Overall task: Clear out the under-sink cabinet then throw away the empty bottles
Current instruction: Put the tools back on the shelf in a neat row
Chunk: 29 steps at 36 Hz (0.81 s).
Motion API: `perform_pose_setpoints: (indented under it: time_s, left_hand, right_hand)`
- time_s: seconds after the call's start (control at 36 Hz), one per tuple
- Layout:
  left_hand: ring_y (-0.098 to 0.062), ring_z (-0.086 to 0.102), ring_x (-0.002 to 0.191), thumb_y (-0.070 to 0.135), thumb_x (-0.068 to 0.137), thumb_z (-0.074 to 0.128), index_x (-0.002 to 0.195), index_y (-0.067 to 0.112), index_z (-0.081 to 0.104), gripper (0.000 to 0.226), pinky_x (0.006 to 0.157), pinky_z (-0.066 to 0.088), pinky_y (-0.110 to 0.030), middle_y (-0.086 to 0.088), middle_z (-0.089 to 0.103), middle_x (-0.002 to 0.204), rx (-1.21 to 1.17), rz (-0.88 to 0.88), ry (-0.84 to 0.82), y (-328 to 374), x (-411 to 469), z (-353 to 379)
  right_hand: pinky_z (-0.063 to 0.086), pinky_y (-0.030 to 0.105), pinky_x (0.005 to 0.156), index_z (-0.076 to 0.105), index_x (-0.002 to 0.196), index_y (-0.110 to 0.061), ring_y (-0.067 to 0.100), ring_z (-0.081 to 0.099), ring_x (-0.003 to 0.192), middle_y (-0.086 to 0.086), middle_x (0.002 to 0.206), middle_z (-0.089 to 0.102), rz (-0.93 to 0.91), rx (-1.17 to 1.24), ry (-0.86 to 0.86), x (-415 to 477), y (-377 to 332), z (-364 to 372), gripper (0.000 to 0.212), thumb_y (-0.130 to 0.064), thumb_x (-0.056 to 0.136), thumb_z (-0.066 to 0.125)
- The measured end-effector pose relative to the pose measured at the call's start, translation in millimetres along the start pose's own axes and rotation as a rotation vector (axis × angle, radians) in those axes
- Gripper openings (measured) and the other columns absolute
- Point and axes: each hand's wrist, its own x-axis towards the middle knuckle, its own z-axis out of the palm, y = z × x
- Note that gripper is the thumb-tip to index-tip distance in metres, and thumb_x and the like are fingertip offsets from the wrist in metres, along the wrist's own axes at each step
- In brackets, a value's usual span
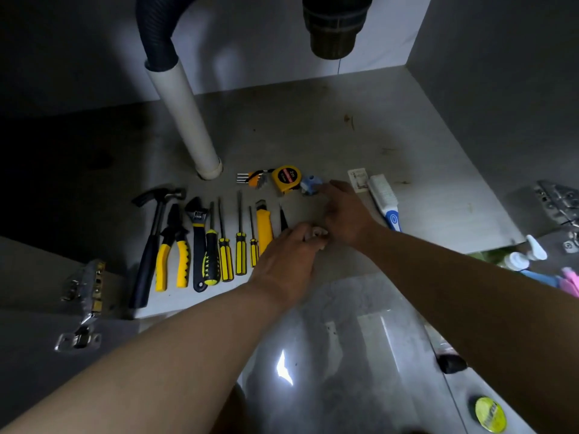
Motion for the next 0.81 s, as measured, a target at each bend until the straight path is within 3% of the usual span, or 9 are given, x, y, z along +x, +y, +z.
perform_pose_setpoints:
  time_s: [0.11, 0.17, 0.25, 0.33, 0.44, 0.56, 0.72, 0.81]
  left_hand:
    - [-0.026, 0.047, 0.121, 0.006, 0.089, 0.054, 0.142, 0.030, 0.051, 0.058, 0.101, 0.043, -0.039, -0.001, 0.045, 0.137, 0.086, 0.018, -0.001, -3, -5, -2]
    - [-0.025, 0.045, 0.124, 0.006, 0.089, 0.052, 0.145, 0.030, 0.049, 0.060, 0.104, 0.042, -0.038, 0.000, 0.043, 0.141, 0.095, 0.012, 0.004, -6, -9, -1]
    - [-0.024, 0.042, 0.131, 0.008, 0.092, 0.052, 0.151, 0.030, 0.042, 0.064, 0.109, 0.039, -0.037, 0.001, 0.038, 0.149, 0.103, 0.003, 0.000, -10, -14, 1]
    - [-0.024, 0.041, 0.134, 0.013, 0.093, 0.052, 0.155, 0.030, 0.037, 0.066, 0.111, 0.038, -0.036, 0.001, 0.034, 0.155, 0.133, 0.022, 0.003, -12, -19, 1]
    - [-0.023, 0.032, 0.142, 0.019, 0.090, 0.055, 0.157, 0.034, 0.028, 0.073, 0.110, 0.031, -0.036, 0.002, 0.029, 0.159, 0.219, 0.033, -0.012, -16, -24, 2]
    - [-0.023, 0.025, 0.147, 0.022, 0.088, 0.057, 0.156, 0.034, 0.030, 0.074, 0.114, 0.026, -0.038, 0.001, 0.029, 0.159, 0.240, 0.021, -0.035, -17, -26, 1]
    - [-0.025, 0.007, 0.156, 0.023, 0.094, 0.052, 0.159, 0.036, 0.020, 0.073, 0.121, 0.014, -0.038, 0.005, 0.017, 0.167, 0.208, -0.003, -0.083, -18, -26, 3]
    - [-0.025, 0.003, 0.157, 0.024, 0.094, 0.052, 0.160, 0.038, 0.012, 0.078, 0.121, 0.015, -0.038, 0.006, 0.011, 0.169, 0.211, -0.006, -0.108, -18, -25, 3]
  right_hand:
    - [0.040, 0.040, 0.109, 0.054, 0.139, -0.008, 0.040, 0.044, 0.132, 0.022, 0.147, 0.038, -0.014, 0.019, 0.015, 0, -5, 8, 0.063, 0.009, 0.078, 0.055]
    - [0.043, 0.043, 0.106, 0.052, 0.139, -0.014, 0.039, 0.035, 0.137, 0.020, 0.150, 0.032, -0.006, 0.005, 0.054, 6, -6, 8, 0.065, 0.007, 0.077, 0.055]
    - [0.039, 0.043, 0.110, 0.046, 0.147, -0.017, 0.040, 0.025, 0.145, 0.018, 0.159, 0.019, -0.008, -0.095, -0.038, 22, -9, 2, 0.067, 0.002, 0.083, 0.056]
    - [0.035, 0.042, 0.113, 0.047, 0.147, -0.021, 0.037, 0.034, 0.140, 0.015, 0.156, 0.029, 0.024, -0.141, -0.123, 30, -16, 3, 0.060, -0.006, 0.089, 0.057]
    - [0.042, 0.043, 0.105, 0.056, 0.138, -0.016, 0.037, 0.047, 0.125, 0.015, 0.143, 0.043, 0.011, -0.144, -0.035, 14, -19, 13, 0.051, -0.005, 0.088, 0.055]
    - [0.042, 0.038, 0.106, 0.059, 0.136, -0.010, 0.035, 0.047, 0.126, 0.013, 0.145, 0.042, -0.053, -0.095, -0.033, -2, -17, 21, 0.053, 0.002, 0.085, 0.059]
    - [0.040, 0.039, 0.109, 0.058, 0.138, -0.017, 0.034, 0.044, 0.133, 0.009, 0.151, 0.041, -0.123, -0.191, -0.058, -11, -15, 12, 0.060, -0.001, 0.081, 0.061]
    - [0.043, 0.039, 0.104, 0.062, 0.130, -0.012, 0.036, 0.047, 0.126, 0.013, 0.140, 0.049, -0.114, -0.214, 0.088, -26, -5, -3, 0.055, 0.002, 0.077, 0.059]
